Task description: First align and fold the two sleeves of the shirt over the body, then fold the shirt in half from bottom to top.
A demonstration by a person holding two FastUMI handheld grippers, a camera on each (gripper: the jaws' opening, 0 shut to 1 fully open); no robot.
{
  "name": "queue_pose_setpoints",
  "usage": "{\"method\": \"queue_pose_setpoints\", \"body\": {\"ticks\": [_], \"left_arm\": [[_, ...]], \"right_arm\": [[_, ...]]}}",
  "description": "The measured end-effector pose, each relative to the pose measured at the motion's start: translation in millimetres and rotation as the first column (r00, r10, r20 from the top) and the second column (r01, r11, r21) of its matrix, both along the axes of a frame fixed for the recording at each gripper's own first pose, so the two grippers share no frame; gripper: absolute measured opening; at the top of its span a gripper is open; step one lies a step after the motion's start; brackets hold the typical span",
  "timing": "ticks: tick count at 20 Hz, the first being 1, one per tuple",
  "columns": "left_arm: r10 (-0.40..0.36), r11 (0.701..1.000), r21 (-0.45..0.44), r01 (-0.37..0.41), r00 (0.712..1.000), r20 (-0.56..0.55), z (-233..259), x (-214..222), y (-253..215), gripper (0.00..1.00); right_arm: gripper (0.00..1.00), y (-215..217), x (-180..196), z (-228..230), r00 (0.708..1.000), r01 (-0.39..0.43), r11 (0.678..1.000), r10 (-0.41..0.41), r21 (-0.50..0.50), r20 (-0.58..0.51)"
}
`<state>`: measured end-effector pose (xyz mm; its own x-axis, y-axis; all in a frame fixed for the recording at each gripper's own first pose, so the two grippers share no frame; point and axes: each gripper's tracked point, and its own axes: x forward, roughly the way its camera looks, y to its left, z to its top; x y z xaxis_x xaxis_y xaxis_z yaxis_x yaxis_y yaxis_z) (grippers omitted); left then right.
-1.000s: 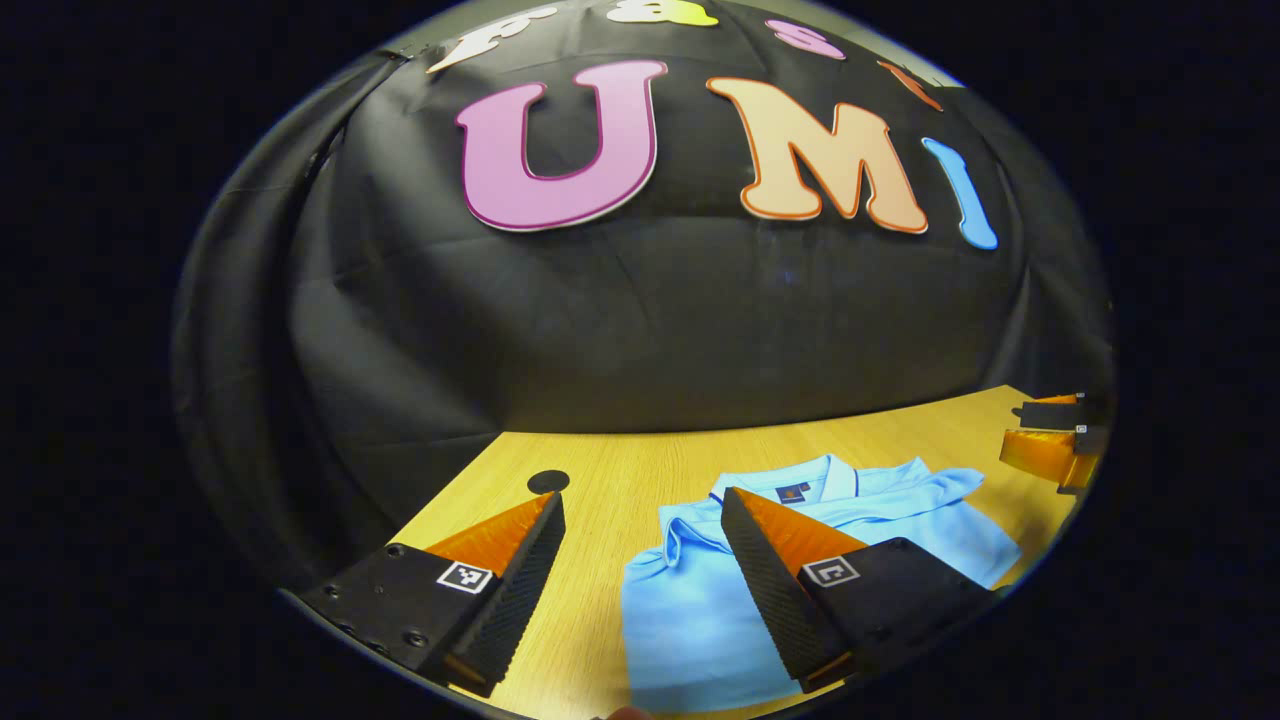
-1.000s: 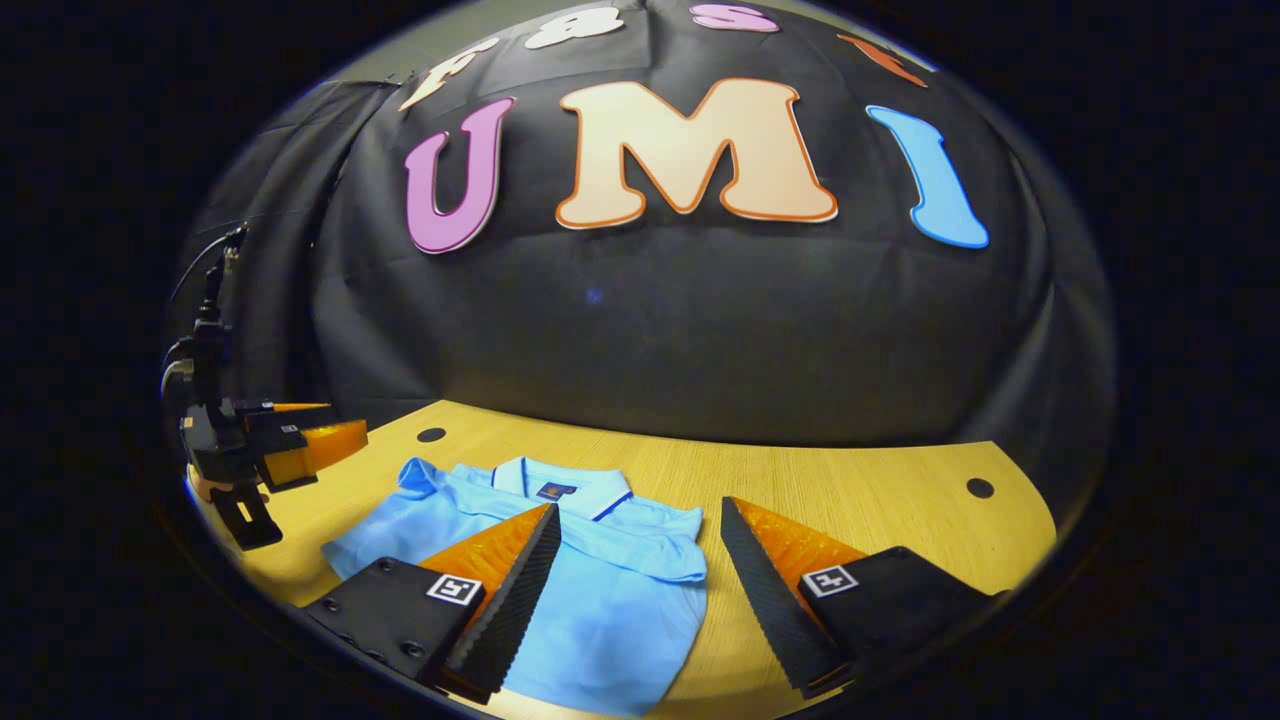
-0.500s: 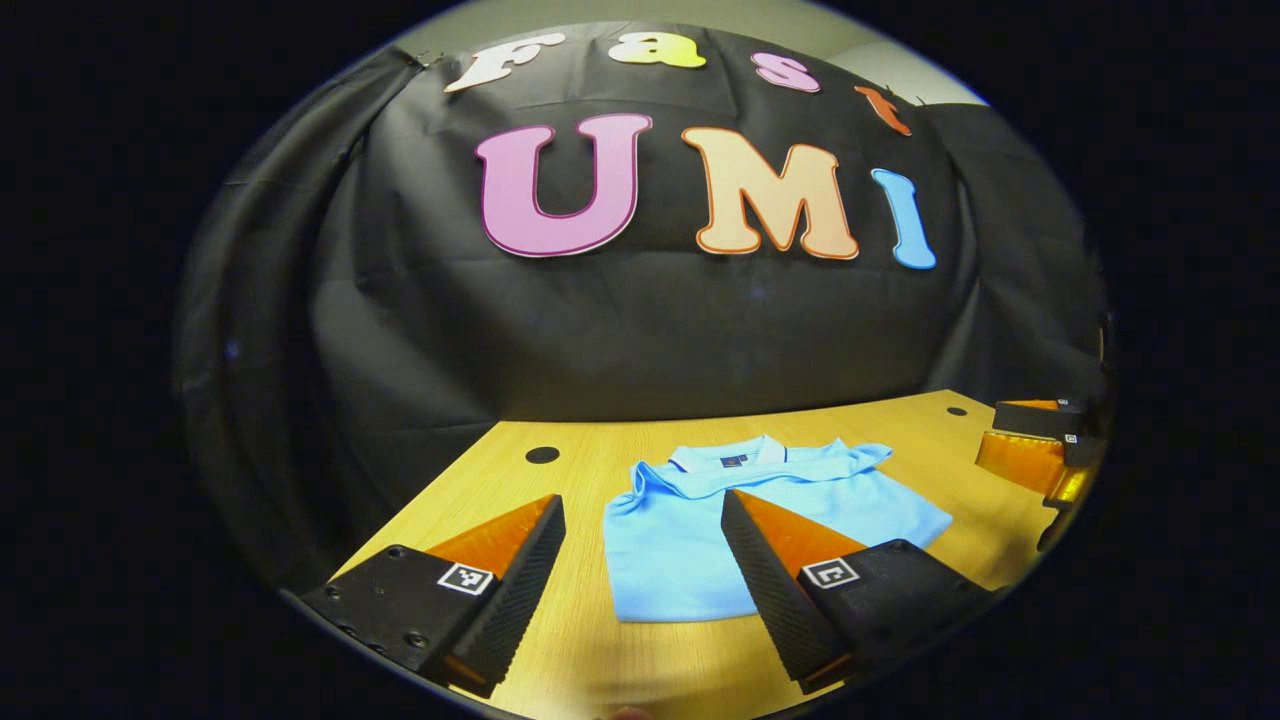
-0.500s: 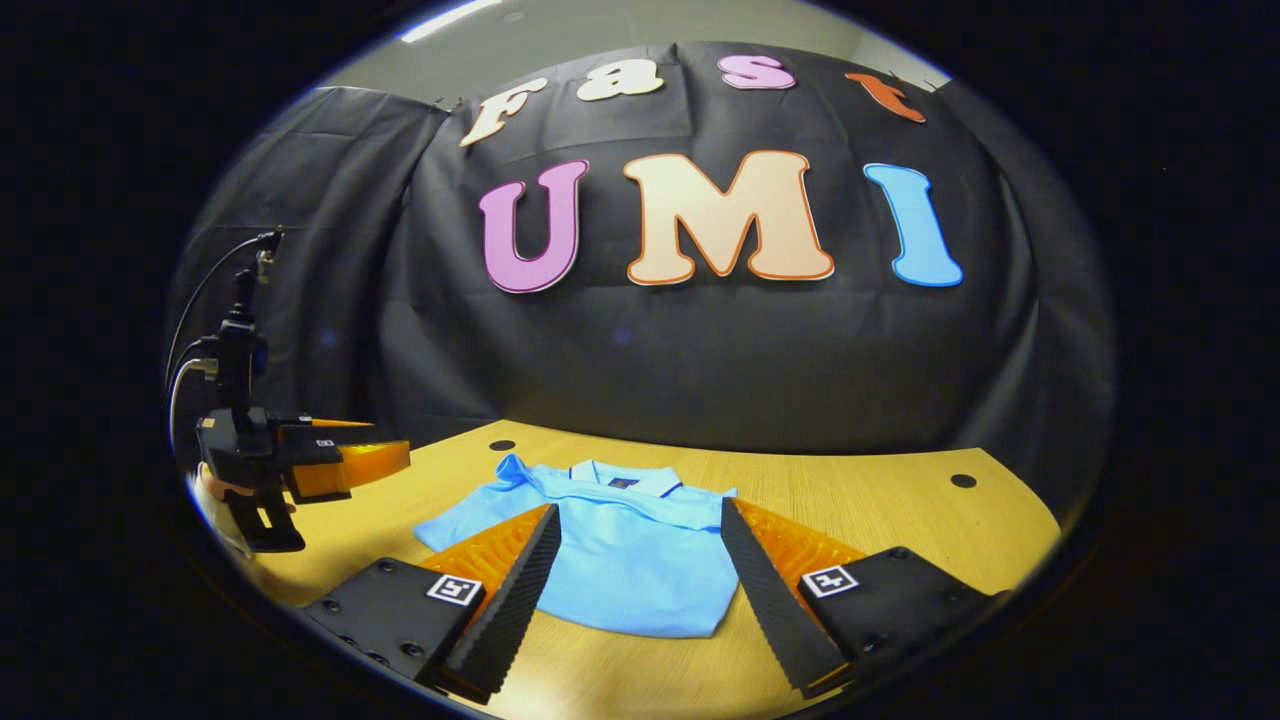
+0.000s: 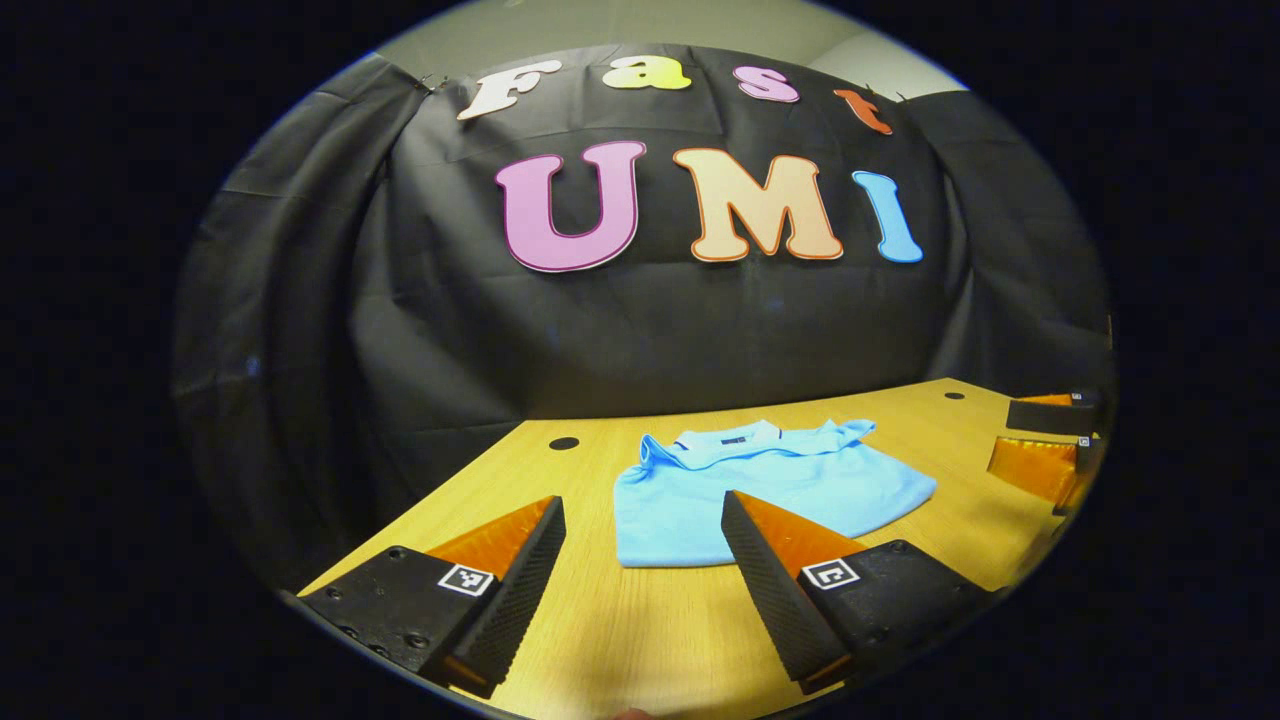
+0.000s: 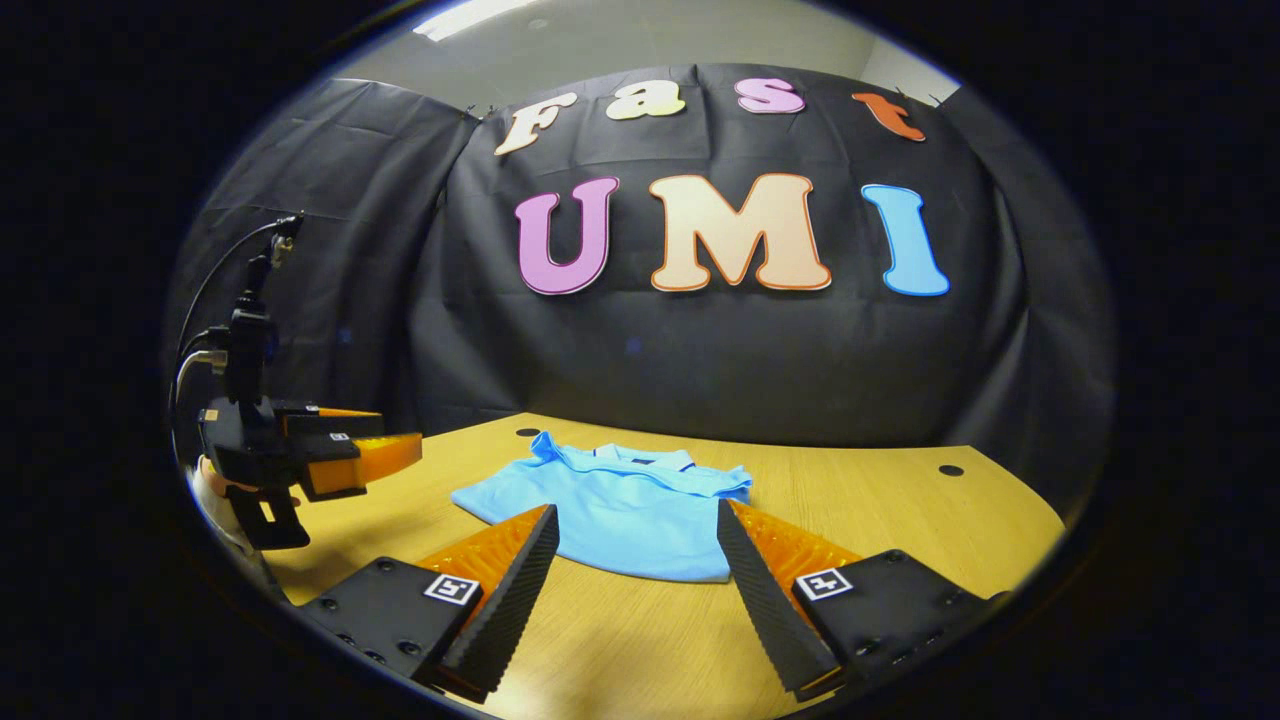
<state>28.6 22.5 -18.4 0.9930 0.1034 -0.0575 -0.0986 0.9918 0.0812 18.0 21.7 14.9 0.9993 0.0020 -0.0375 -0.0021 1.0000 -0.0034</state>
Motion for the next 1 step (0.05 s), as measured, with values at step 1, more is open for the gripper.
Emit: {"method": "queue_pose_setpoints", "body": {"ticks": [1], "left_arm": [[-0.007,1.0,-0.009,0.006,1.0,-0.012,-4.9,-3.0,-1.9,0.95]], "right_arm": [[0.98,3.3,-5.7,-4.8,1.0,-0.01,1.0,0.01,0.014,-0.006]]}}
